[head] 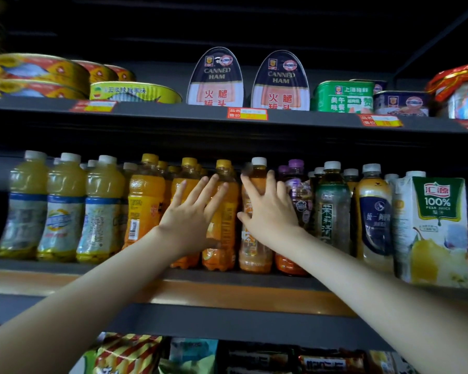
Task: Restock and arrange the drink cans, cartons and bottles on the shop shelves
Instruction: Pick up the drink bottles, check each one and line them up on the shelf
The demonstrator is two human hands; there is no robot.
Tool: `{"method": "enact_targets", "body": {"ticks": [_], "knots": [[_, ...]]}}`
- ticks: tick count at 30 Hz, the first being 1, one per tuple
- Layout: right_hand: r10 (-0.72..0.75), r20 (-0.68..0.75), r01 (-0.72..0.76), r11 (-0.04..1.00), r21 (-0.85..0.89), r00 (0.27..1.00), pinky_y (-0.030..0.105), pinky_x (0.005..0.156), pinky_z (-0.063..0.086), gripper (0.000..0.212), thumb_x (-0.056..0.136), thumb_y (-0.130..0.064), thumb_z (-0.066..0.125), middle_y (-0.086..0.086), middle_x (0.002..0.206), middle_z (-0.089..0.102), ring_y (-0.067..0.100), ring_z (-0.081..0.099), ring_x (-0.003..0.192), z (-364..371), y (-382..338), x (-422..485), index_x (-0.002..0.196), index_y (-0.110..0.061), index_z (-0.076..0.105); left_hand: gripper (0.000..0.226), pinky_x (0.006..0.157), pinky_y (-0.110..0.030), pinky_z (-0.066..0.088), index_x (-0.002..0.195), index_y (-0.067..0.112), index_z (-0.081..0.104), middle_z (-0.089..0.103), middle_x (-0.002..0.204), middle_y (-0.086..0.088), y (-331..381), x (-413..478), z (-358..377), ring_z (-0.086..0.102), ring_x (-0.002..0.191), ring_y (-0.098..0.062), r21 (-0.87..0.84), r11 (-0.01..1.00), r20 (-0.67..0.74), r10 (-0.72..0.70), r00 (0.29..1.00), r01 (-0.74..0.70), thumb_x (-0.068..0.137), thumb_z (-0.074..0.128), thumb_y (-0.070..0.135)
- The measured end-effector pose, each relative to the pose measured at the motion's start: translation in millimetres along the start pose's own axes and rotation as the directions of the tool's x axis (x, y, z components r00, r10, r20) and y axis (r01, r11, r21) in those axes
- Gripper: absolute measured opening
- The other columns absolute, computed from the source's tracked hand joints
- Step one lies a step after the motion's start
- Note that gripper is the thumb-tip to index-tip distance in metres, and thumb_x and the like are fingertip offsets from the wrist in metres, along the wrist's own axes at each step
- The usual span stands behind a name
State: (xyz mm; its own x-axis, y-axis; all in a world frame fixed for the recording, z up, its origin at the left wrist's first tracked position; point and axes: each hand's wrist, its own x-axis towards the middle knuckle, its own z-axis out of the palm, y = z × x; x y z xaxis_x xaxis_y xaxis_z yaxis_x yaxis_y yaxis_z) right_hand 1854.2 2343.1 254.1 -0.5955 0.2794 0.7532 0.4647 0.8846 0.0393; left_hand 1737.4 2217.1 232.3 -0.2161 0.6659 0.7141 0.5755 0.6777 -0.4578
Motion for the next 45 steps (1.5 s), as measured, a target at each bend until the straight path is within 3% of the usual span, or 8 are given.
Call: {"method": "enact_targets", "body": {"ticks": [10,18,24,27,30,34,40,45], "knots": [[0.073,-0.067,-0.065,0.992,0.111,0.995,0.043,0.109,0.030,0.081,0.086,-0.033,0.066,0.016,0.146,0.008,0.035,0.016,0.134,-3.6,-14.7,3.6,0.149,-0.031,0.015,0.110,0.119,-0.051,-0.001,0.152,0.013,-0.017,-0.012,0.162,-0.012,-5.7,-4.2,-7.3,-0.008,0.149,-0.028,-0.087,0.996,-0.009,0.018,1.000,-0.019,0.086,0.058,0.061],[-0.027,-0.223,0.101,0.940,0.325,0.974,0.037,0.105,0.041,0.081,0.084,-0.009,0.067,0.001,0.153,0.001,0.032,0.025,0.139,-7.3,-15.1,-27.3,0.148,-0.036,0.024,0.094,0.120,-0.049,-0.001,0.153,0.015,-0.013,-0.015,0.162,-0.007,-6.9,-10.6,-14.8,-0.012,0.149,-0.021,-0.300,0.953,0.032,0.047,0.998,-0.035,0.094,0.052,0.050],[-0.108,-0.454,0.303,0.873,0.382,0.885,0.009,0.105,0.025,0.070,0.084,-0.005,0.069,0.000,0.149,0.021,0.010,0.030,0.134,-19.5,-8.3,-55.9,0.142,-0.031,0.038,0.070,0.121,-0.044,0.002,0.153,0.023,0.020,0.011,0.163,-0.002,12.8,-31.0,-40.5,0.005,0.150,-0.017,-0.574,0.817,-0.073,0.020,0.997,-0.059,0.095,0.048,0.050],[-0.127,-0.540,0.382,0.837,0.391,0.832,-0.001,0.102,0.022,0.070,0.084,-0.005,0.070,0.004,0.147,0.026,-0.009,0.024,0.128,-39.1,-9.2,-69.6,0.139,-0.031,0.037,0.067,0.120,-0.040,0.020,0.148,0.018,0.031,0.039,0.151,-0.003,30.9,-42.7,-54.1,0.029,0.142,-0.018,-0.735,0.673,-0.132,-0.015,0.991,-0.088,0.093,0.054,0.047],[-0.116,-0.618,0.440,0.802,0.404,0.778,0.002,0.103,0.026,0.071,0.083,-0.004,0.072,-0.003,0.144,0.025,-0.017,0.021,0.128,-61.0,-12.7,-86.4,0.137,-0.031,0.036,0.069,0.096,-0.033,0.050,0.144,0.014,0.032,0.058,0.131,-0.002,46.0,-53.2,-70.0,0.057,0.117,-0.016,-0.882,0.465,-0.150,-0.109,0.983,-0.084,0.088,0.061,0.042],[-0.068,-0.701,0.496,0.755,0.429,0.710,0.012,0.104,0.037,0.070,0.080,-0.003,0.073,0.005,0.143,0.027,-0.011,0.025,0.131,-86.5,-15.0,-120.0,0.135,-0.026,0.037,0.067,0.086,-0.021,0.053,0.139,0.018,0.033,0.059,0.127,0.002,61.0,-71.9,-92.3,0.060,0.110,-0.009,-0.947,0.288,-0.202,-0.184,0.962,-0.144,0.085,0.068,0.037],[0.057,-0.699,0.462,0.712,0.528,0.713,0.024,0.106,0.038,0.068,0.082,-0.002,0.071,0.020,0.143,0.033,0.004,0.034,0.133,-118.1,-8.9,-172.2,0.136,-0.022,0.036,0.078,0.089,-0.007,0.036,0.146,0.016,0.035,0.050,0.137,0.000,81.1,-107.8,-132.8,0.047,0.119,-0.004,-0.931,0.342,-0.211,-0.218,0.953,-0.128,0.081,0.072,0.038],[0.220,-0.520,0.355,0.514,0.781,0.825,0.044,0.101,0.047,0.070,0.085,0.002,0.068,0.001,0.144,0.034,0.021,0.043,0.130,-125.2,-16.3,-238.1,0.141,-0.021,0.033,0.076,0.086,-0.012,0.041,0.142,0.019,0.042,0.052,0.124,0.009,101.9,-172.3,-154.4,0.050,0.109,-0.004,-0.942,0.333,-0.122,-0.223,0.967,-0.042,0.078,0.078,0.036]]}}
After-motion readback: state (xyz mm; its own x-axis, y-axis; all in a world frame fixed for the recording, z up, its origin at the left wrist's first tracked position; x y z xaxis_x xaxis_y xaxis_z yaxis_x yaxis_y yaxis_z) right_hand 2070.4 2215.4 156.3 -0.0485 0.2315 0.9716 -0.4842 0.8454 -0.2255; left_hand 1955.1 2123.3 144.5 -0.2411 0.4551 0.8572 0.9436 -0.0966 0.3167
